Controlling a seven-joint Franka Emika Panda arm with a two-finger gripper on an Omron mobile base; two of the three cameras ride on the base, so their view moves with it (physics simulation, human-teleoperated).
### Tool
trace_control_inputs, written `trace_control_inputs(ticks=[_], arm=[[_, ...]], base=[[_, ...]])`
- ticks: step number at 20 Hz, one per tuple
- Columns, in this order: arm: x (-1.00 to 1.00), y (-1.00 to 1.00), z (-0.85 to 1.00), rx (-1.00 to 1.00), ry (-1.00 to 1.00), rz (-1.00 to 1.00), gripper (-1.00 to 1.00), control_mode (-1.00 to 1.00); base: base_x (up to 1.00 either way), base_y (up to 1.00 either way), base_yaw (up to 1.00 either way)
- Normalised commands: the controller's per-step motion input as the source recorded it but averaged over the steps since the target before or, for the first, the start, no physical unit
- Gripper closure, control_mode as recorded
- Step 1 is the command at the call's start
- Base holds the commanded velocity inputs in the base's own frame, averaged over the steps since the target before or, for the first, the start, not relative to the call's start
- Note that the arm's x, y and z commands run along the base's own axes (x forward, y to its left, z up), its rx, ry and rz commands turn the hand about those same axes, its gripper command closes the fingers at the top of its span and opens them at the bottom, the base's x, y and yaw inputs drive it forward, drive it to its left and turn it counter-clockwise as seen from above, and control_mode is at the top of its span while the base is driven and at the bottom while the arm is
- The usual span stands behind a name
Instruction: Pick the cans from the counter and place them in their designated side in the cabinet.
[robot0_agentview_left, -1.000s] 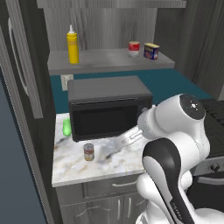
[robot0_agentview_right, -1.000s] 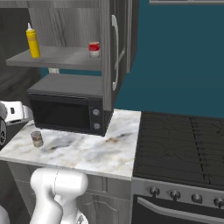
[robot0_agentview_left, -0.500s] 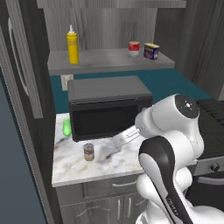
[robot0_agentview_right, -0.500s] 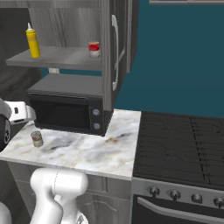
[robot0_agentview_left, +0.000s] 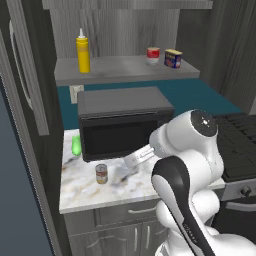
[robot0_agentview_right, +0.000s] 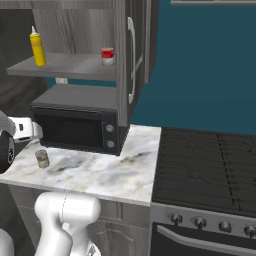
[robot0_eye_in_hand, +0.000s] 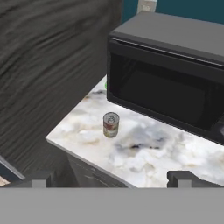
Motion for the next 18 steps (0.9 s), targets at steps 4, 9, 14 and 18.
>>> trace_control_inputs(ticks=[4, 9, 14, 18], arm=[[0.14, 0.10, -0.13, 0.01, 0.00, -0.01, -1.00, -1.00], [0.09, 0.11, -0.16, 0.01, 0.01, 0.00, -1.00, -1.00], [0.10, 0.07, -0.21, 0.00, 0.02, 0.00, -1.00, -1.00], [0.15, 0.07, -0.20, 0.00, 0.02, 0.00, -1.00, -1.00]], base=[[0.00, 0.00, 0.00], [0.00, 0.00, 0.00], [0.00, 0.00, 0.00], [0.00, 0.00, 0.00]])
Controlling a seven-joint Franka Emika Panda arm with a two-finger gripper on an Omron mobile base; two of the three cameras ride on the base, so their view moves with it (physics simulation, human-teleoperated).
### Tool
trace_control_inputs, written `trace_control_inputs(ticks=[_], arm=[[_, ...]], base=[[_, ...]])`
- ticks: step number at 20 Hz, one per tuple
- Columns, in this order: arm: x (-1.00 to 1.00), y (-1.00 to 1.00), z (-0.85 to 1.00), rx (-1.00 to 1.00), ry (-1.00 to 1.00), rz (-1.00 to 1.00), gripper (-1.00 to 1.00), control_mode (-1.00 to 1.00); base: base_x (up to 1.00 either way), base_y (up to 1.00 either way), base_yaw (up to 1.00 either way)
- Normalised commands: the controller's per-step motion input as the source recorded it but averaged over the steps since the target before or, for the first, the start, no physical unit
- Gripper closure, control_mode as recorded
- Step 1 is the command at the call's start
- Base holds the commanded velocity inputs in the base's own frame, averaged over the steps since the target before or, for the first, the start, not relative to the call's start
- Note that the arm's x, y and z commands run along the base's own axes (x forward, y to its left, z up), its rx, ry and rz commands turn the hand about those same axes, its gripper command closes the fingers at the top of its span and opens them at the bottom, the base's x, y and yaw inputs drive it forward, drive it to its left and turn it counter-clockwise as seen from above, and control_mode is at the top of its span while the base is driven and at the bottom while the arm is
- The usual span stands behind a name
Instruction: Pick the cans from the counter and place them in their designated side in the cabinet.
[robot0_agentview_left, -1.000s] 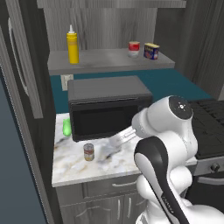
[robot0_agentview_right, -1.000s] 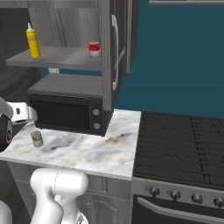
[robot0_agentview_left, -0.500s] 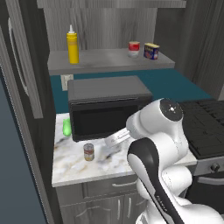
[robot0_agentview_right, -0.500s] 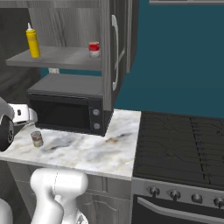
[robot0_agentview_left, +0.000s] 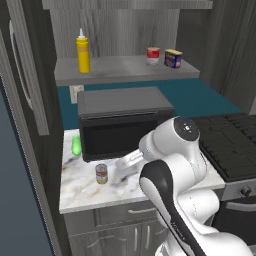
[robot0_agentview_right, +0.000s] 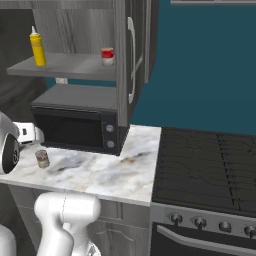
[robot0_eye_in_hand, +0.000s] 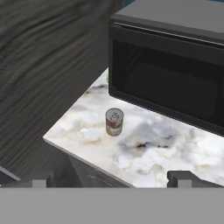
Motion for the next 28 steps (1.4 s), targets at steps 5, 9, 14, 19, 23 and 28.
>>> trace_control_inputs(ticks=[5, 9, 14, 19, 23, 28], arm=[[0.18, 0.09, -0.18, 0.00, 0.02, 0.00, -1.00, -1.00], [0.16, 0.10, -0.11, 0.00, 0.03, 0.00, -1.00, -1.00], [0.14, 0.09, -0.13, 0.00, 0.06, 0.00, -1.00, -1.00], [0.12, 0.06, -0.15, 0.00, 0.11, -0.01, -1.00, -1.00], [0.12, 0.07, -0.14, 0.00, 0.08, 0.00, -1.00, -1.00], [0.12, 0.14, -0.13, 0.00, 0.01, 0.00, -1.00, -1.00]], base=[[0.00, 0.00, 0.00], [0.00, 0.00, 0.00], [0.00, 0.00, 0.00], [0.00, 0.00, 0.00], [0.00, 0.00, 0.00], [0.00, 0.00, 0.00]])
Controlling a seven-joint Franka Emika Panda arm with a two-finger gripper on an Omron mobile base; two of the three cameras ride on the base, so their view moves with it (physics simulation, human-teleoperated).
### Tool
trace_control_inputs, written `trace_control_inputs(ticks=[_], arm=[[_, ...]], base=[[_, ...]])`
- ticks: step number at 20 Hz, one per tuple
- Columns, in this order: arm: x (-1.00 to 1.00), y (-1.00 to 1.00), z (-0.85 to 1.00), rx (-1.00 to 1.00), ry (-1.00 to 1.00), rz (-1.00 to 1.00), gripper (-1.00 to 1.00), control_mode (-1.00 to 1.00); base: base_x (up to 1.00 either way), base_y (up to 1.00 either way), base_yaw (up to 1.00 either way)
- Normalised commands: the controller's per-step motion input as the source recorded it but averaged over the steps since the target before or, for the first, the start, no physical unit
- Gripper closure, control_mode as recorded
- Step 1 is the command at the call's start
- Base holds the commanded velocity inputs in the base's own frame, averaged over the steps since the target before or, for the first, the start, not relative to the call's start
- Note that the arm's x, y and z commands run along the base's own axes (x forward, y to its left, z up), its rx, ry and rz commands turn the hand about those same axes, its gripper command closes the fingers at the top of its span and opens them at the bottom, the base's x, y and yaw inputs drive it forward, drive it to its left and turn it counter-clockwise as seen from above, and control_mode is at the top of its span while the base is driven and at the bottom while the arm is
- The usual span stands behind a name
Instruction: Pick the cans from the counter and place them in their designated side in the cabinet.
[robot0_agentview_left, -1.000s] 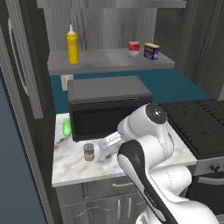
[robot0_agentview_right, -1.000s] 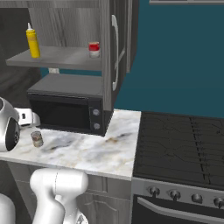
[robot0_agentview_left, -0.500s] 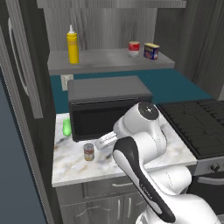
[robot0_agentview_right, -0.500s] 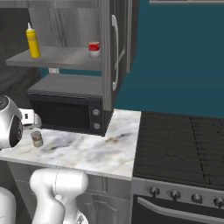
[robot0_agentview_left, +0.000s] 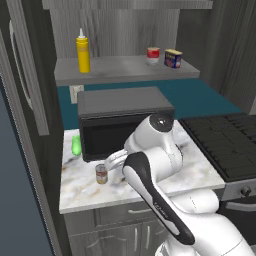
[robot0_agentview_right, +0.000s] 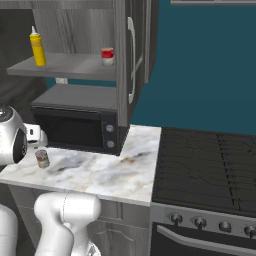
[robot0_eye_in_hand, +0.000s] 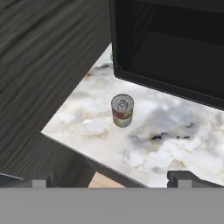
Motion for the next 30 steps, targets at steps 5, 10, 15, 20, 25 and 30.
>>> trace_control_inputs(ticks=[5, 10, 15, 20, 25, 30], arm=[[0.17, 0.09, -0.10, 0.00, 0.00, -0.01, -1.00, -1.00], [0.19, 0.02, -0.11, 0.00, 0.00, -0.01, -1.00, -1.00], [0.21, 0.05, -0.14, 0.00, 0.00, 0.00, -1.00, -1.00], [0.22, 0.08, -0.15, 0.00, 0.00, 0.00, -1.00, -1.00], [0.23, 0.07, -0.14, 0.00, 0.00, -0.01, -1.00, -1.00], [0.21, 0.07, -0.14, 0.00, 0.00, 0.00, -1.00, -1.00]], base=[[0.00, 0.00, 0.00], [0.00, 0.00, 0.00], [0.00, 0.00, 0.00], [0.00, 0.00, 0.00], [0.00, 0.00, 0.00], [0.00, 0.00, 0.00]])
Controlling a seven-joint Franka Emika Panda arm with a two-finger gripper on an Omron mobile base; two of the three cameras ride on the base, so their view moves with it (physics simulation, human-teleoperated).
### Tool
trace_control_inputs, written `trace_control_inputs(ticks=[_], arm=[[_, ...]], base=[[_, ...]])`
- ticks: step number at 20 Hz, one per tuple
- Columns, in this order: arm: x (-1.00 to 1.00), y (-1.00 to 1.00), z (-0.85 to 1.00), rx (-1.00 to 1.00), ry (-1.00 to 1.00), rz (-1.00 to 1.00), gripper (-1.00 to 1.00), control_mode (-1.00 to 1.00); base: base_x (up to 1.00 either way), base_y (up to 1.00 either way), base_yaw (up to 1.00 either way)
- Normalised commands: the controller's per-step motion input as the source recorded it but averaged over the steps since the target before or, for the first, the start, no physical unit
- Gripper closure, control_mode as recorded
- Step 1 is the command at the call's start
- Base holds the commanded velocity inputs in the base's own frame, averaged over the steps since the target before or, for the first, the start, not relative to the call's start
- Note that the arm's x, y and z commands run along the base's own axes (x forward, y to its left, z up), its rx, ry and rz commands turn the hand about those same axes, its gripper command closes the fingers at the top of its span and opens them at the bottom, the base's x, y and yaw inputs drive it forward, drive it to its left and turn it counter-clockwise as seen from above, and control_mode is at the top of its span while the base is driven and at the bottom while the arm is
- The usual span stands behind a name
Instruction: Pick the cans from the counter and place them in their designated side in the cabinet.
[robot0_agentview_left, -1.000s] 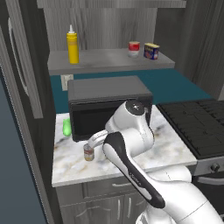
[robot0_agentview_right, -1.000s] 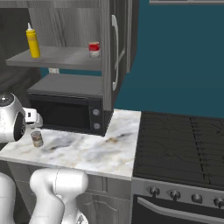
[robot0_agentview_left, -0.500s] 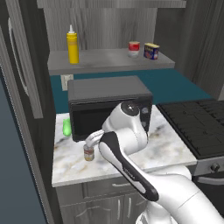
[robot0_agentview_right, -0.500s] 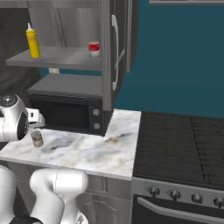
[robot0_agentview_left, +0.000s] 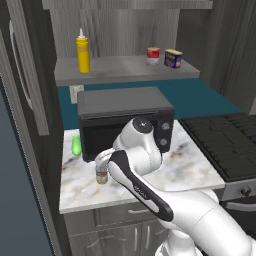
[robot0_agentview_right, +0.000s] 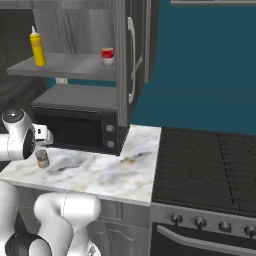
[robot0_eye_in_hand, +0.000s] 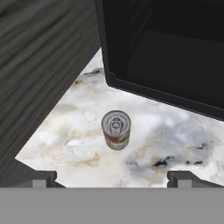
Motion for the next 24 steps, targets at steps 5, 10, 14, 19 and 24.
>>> trace_control_inputs(ticks=[5, 10, 14, 19, 24], arm=[[0.18, 0.06, -0.17, 0.00, 0.00, 0.00, -1.00, -1.00], [0.20, 0.06, -0.20, 0.00, 0.00, 0.00, -1.00, -1.00], [0.19, 0.08, -0.19, 0.00, 0.00, 0.00, -1.00, -1.00], [0.12, 0.10, -0.17, 0.00, 0.01, 0.00, -1.00, -1.00], [0.07, 0.10, -0.18, 0.00, 0.03, 0.00, -1.00, -1.00]], base=[[0.00, 0.00, 0.00], [0.00, 0.00, 0.00], [0.00, 0.00, 0.00], [0.00, 0.00, 0.00], [0.00, 0.00, 0.00]])
